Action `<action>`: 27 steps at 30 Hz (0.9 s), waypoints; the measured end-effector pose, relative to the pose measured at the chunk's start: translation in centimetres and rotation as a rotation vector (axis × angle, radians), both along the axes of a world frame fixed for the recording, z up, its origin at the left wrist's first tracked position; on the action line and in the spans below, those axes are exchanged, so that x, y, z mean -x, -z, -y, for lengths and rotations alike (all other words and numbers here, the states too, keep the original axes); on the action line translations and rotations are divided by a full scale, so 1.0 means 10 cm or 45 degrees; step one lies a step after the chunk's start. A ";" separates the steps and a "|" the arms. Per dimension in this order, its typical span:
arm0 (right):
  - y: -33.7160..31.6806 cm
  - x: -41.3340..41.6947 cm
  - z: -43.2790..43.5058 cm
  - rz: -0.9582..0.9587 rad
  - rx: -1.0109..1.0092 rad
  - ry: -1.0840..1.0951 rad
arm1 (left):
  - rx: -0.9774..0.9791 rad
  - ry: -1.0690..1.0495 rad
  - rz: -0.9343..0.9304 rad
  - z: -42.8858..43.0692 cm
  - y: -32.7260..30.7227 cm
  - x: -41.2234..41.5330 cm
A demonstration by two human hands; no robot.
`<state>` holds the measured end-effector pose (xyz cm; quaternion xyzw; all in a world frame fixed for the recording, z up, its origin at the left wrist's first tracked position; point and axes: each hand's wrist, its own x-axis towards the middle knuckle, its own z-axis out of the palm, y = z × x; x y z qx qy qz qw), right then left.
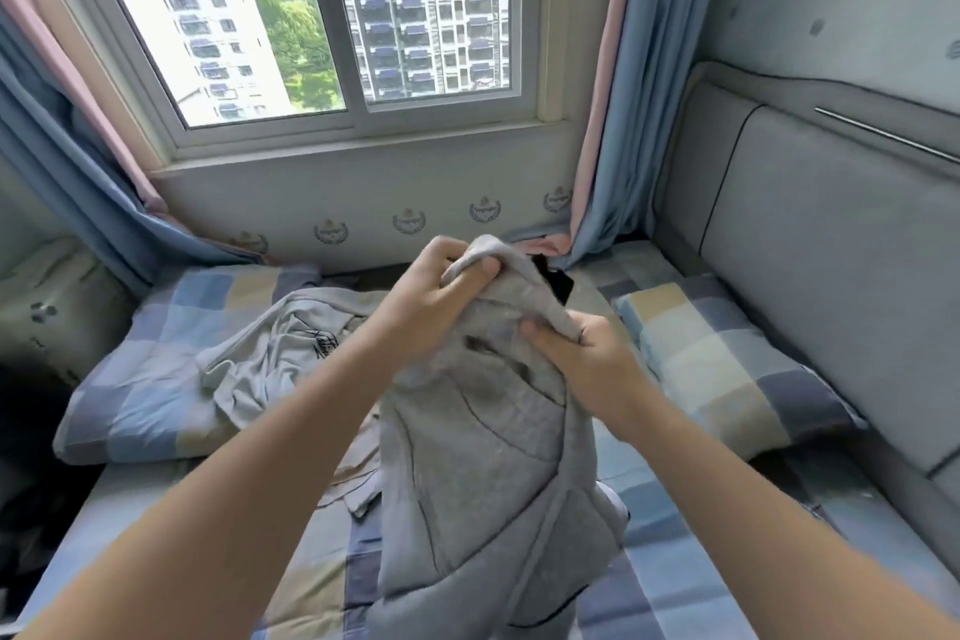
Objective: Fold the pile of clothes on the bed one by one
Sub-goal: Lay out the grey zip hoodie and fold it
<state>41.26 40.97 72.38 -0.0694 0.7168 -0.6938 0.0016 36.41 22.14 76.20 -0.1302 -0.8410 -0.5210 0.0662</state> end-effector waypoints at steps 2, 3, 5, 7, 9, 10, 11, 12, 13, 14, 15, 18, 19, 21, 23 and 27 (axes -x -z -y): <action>-0.12 0.05 -0.05 0.055 0.124 0.073 | -0.053 0.082 0.311 0.03 0.19 -0.05; -0.17 0.06 -0.07 0.071 0.157 0.102 | -0.002 0.155 0.438 0.04 0.29 -0.12; -0.22 0.10 -0.14 0.094 0.148 0.092 | 0.113 0.290 0.641 0.05 0.49 -0.26; -0.23 0.13 -0.23 0.114 0.119 0.051 | 0.104 0.187 0.675 0.03 0.63 -0.35; -0.21 0.17 -0.36 0.137 0.125 0.043 | -0.031 0.028 0.625 0.04 0.66 -0.39; -0.20 0.19 -0.44 0.148 0.124 0.058 | -0.119 -0.032 0.619 0.07 0.62 -0.38; -0.17 0.23 -0.53 0.159 0.123 0.077 | -0.181 -0.062 0.627 0.13 0.56 -0.36; -0.14 0.27 -0.62 0.175 0.112 0.088 | -0.210 -0.050 0.655 0.19 0.46 -0.38; -0.11 0.32 -0.70 0.197 0.099 0.080 | -0.225 0.008 0.707 0.24 0.33 -0.42; -0.07 0.39 -0.76 0.216 0.075 0.070 | -0.249 0.081 0.759 0.29 0.22 -0.45; -0.03 0.44 -0.81 0.238 0.055 0.061 | -0.281 0.127 0.796 0.31 0.11 -0.47; 0.05 0.60 -0.81 0.252 -0.026 0.144 | -0.458 0.128 0.714 0.24 -0.14 -0.45; 0.04 0.62 -0.77 0.203 -0.111 0.188 | -0.535 0.106 0.670 0.19 -0.20 -0.43; -0.05 0.55 -0.68 0.063 -0.323 0.245 | -0.679 0.062 0.603 0.08 -0.27 -0.37; -0.16 0.35 -0.57 -0.088 -0.384 0.155 | -0.787 0.070 0.577 0.02 -0.33 -0.32; -0.04 -0.03 -0.08 -0.070 -0.367 -0.310 | -0.851 0.286 0.555 0.00 -0.46 -0.37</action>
